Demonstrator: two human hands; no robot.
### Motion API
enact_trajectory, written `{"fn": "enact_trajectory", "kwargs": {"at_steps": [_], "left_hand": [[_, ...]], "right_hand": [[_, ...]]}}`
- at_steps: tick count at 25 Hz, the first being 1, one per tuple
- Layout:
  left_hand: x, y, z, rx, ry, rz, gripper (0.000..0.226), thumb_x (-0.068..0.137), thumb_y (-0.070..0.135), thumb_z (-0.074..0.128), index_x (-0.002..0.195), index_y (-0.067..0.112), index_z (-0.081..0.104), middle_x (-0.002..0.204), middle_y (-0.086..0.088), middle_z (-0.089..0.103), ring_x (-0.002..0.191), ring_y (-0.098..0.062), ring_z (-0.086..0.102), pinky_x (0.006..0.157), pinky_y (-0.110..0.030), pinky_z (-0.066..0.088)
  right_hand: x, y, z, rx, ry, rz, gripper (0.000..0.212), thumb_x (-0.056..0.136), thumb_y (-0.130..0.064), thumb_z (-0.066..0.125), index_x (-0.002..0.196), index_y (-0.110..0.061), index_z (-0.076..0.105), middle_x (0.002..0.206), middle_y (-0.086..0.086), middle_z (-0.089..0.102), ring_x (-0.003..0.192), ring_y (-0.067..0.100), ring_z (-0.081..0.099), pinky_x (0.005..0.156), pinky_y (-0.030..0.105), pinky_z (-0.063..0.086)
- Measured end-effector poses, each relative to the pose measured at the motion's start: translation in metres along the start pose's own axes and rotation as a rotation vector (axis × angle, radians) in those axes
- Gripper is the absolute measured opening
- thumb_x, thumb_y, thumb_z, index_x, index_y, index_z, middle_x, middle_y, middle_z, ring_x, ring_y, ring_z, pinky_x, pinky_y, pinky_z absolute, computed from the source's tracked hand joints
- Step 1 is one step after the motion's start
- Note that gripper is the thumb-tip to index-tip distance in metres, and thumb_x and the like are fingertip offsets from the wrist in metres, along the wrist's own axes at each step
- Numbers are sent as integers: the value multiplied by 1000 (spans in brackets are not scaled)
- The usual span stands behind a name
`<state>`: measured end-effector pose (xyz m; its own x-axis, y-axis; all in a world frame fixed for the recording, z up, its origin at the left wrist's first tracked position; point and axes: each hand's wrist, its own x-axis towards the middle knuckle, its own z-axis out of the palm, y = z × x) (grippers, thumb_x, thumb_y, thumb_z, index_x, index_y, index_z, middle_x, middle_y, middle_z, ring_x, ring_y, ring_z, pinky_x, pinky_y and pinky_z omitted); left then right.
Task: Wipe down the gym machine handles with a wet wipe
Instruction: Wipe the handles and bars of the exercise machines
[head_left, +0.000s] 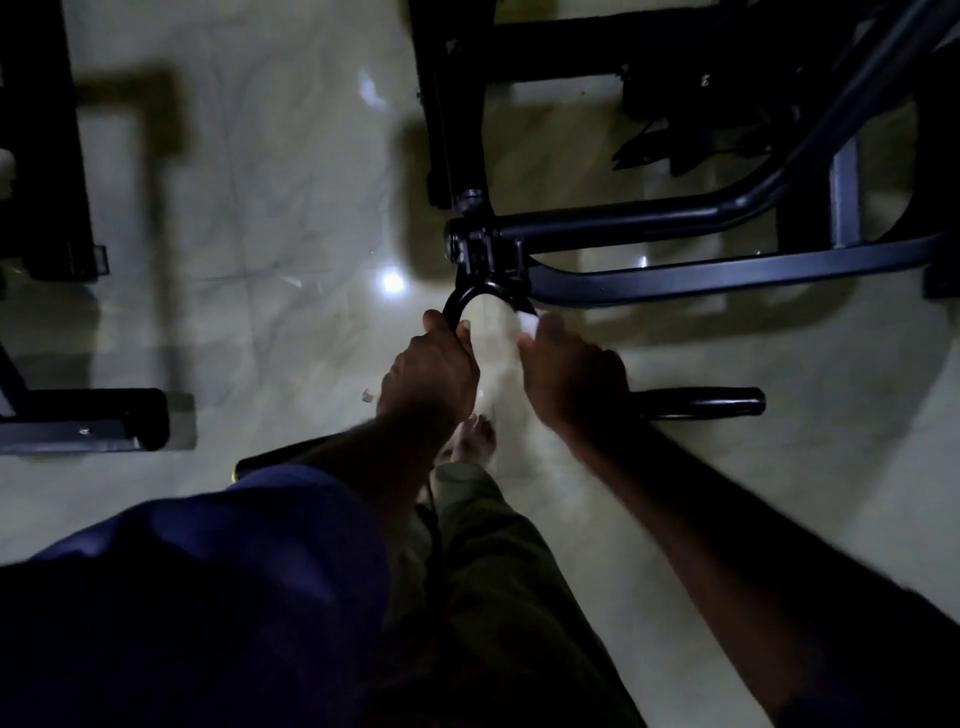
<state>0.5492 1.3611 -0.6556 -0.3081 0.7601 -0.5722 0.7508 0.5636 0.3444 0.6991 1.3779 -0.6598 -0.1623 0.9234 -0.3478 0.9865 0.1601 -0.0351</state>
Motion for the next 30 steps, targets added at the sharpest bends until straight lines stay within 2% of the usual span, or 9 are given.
{"fn": "enact_trajectory", "kwargs": {"at_steps": [4,7,9,11,13,16,19,24,30], "left_hand": [[0,1,1,9,11,2,29,110,45,29,103,17,33,98,-17,68,94,-43,66,70,-40,38],[1,-2,7,25,60,22,30,110,45,30,105,16,36,101,-17,68,96,-44,67,70,-39,38],[2,-4,9,32,69,27,29,109,45,30,103,17,34,103,-17,68,98,-44,67,72,-40,38],[4,-5,9,23,50,18,29,109,45,30,102,17,32,105,-18,68,100,-44,66,72,-40,38],[6,-5,10,23,50,25,29,109,46,30,102,18,32,104,-18,68,99,-44,66,71,-40,38],[5,-1,11,67,84,31,34,109,46,29,110,13,41,106,-20,68,101,-45,66,75,-44,43],[1,3,11,135,141,29,40,110,45,30,116,8,46,105,-22,68,99,-47,67,75,-45,45],[-1,4,15,260,238,62,41,110,44,31,112,7,47,100,-22,68,93,-46,68,68,-43,38],[3,0,19,362,305,97,41,110,42,31,115,5,48,102,-24,67,91,-48,66,66,-44,36]], "right_hand": [[-49,21,-10,-178,88,-79,37,109,-40,40,109,-8,59,71,8,70,67,30,68,102,53,43],[-8,-2,7,-125,150,-36,31,103,-40,56,113,-12,66,71,3,71,62,24,70,67,36,54],[36,-20,25,-218,202,13,21,81,-41,79,87,-21,73,52,-6,58,41,11,57,40,23,36],[72,-25,39,-116,66,30,31,52,-45,87,62,-27,65,42,-11,47,31,2,45,37,16,18],[73,-20,46,-87,-30,-50,34,45,-47,85,61,-28,62,43,-12,49,31,2,45,34,14,18],[28,-6,9,-150,58,-70,19,73,-39,72,87,-26,71,56,-10,59,41,6,56,38,20,41],[-41,41,2,-215,143,-333,40,101,-29,52,129,-1,58,91,10,67,74,28,66,72,43,53],[-67,115,-34,-158,23,-582,66,106,-59,25,143,-10,50,127,10,61,110,33,59,100,50,41],[-56,68,-29,-173,-16,-360,73,104,-69,18,112,-13,64,90,11,69,82,31,65,77,42,43]]}}
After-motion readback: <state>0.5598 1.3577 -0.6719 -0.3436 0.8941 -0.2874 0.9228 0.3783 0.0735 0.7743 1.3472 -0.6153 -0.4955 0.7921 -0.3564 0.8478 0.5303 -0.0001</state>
